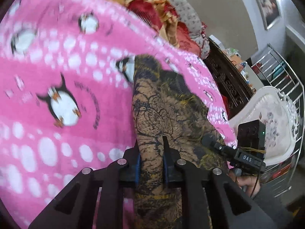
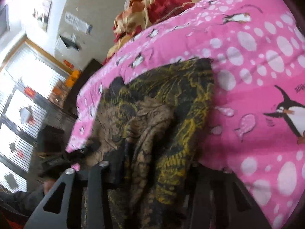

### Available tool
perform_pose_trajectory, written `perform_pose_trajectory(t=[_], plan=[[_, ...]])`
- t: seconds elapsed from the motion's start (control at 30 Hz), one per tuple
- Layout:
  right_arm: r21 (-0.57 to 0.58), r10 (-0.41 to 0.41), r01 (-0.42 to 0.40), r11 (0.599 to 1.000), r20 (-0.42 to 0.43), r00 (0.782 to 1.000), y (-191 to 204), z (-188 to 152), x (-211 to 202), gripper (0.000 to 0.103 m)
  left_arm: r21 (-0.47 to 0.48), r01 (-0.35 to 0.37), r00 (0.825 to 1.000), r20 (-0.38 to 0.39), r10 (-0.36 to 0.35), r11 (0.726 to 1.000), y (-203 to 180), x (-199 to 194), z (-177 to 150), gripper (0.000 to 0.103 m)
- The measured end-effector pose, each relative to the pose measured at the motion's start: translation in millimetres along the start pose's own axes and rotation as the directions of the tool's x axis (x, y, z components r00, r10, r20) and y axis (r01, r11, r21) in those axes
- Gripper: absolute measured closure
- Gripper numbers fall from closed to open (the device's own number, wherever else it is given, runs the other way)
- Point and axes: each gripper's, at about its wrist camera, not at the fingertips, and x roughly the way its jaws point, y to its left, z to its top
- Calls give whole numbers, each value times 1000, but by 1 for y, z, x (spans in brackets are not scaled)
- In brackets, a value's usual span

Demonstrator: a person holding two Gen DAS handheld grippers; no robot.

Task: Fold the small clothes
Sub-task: 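Release the shirt and smooth the folded bundle with both grippers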

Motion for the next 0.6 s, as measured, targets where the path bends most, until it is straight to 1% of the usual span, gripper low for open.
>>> perform_pose_trajectory(t=[0.03,0.07,0.13,0.2,0.3,0.37,0.4,0.43,0.47,0.5,0.53,0.6], plan=[[-11,-15,15,1000,-2,1000,9,0,1,73,9,6,1000,2,-6,1000,0,-5,2,103],[-8,-9,9,1000,5,1000,14,0,0,75,14,9,1000,3,-9,1000,5,-10,5,103],[28,33,-33,999,25,999,20,0,2,76,4,8,1000,13,-9,1000,20,-22,11,103],[39,57,-57,998,16,998,31,0,19,76,-11,3,1000,28,-3,1000,44,-38,20,103],[43,107,-106,993,-4,994,52,0,59,76,-1,-43,998,45,43,999,77,-63,33,103],[39,140,-140,989,-2,990,67,2,88,76,35,-89,995,52,87,995,94,-73,41,103],[24,156,-156,987,3,988,75,3,101,75,35,-111,993,47,109,993,106,-74,45,103],[-2,140,-140,990,4,990,82,2,113,73,27,-124,992,36,123,992,112,-71,45,100],[-20,109,-109,994,6,994,85,0,121,73,16,-127,992,16,126,992,121,-65,43,89],[-18,112,-112,994,14,994,84,0,121,73,7,-93,995,28,93,996,128,-60,39,88],[4,143,-143,990,20,989,78,0,119,74,19,-79,995,63,78,997,127,-60,34,87],[29,178,-179,983,26,984,71,-3,116,74,42,-100,993,68,97,994,122,-58,33,85]])
